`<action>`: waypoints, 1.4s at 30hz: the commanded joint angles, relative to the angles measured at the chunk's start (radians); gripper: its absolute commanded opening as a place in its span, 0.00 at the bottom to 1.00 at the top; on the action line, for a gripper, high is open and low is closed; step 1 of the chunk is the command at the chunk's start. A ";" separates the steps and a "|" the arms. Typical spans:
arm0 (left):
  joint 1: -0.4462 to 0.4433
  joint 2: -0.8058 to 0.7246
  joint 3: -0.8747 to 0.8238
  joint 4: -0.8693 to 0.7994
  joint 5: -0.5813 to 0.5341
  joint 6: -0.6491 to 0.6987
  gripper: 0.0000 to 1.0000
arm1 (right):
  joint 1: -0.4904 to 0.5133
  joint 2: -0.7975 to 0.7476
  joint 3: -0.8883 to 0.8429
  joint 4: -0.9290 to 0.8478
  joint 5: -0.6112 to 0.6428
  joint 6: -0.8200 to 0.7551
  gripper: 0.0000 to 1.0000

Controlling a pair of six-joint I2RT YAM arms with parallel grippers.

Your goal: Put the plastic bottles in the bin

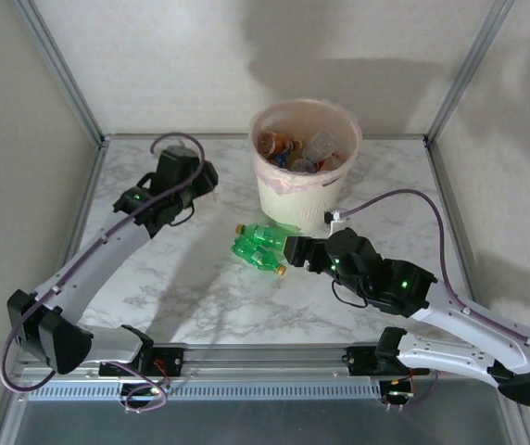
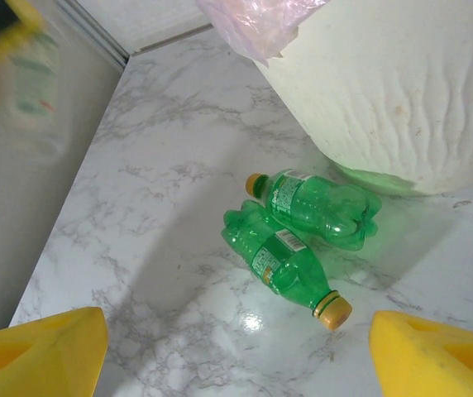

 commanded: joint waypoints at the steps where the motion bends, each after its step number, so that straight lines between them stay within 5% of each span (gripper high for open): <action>1: -0.006 0.012 0.142 -0.040 0.030 0.026 0.59 | 0.011 -0.037 -0.039 -0.010 -0.002 0.021 0.83; 16: -0.184 0.398 0.669 -0.019 0.129 0.040 0.60 | 0.030 -0.043 -0.143 0.068 -0.072 0.045 0.82; 26: -0.193 0.692 1.090 -0.121 0.155 0.045 0.62 | 0.035 -0.050 -0.162 0.079 -0.078 0.062 0.82; 42: -0.185 0.757 1.054 -0.128 0.168 0.040 0.71 | 0.041 -0.064 -0.161 0.056 -0.061 0.075 0.82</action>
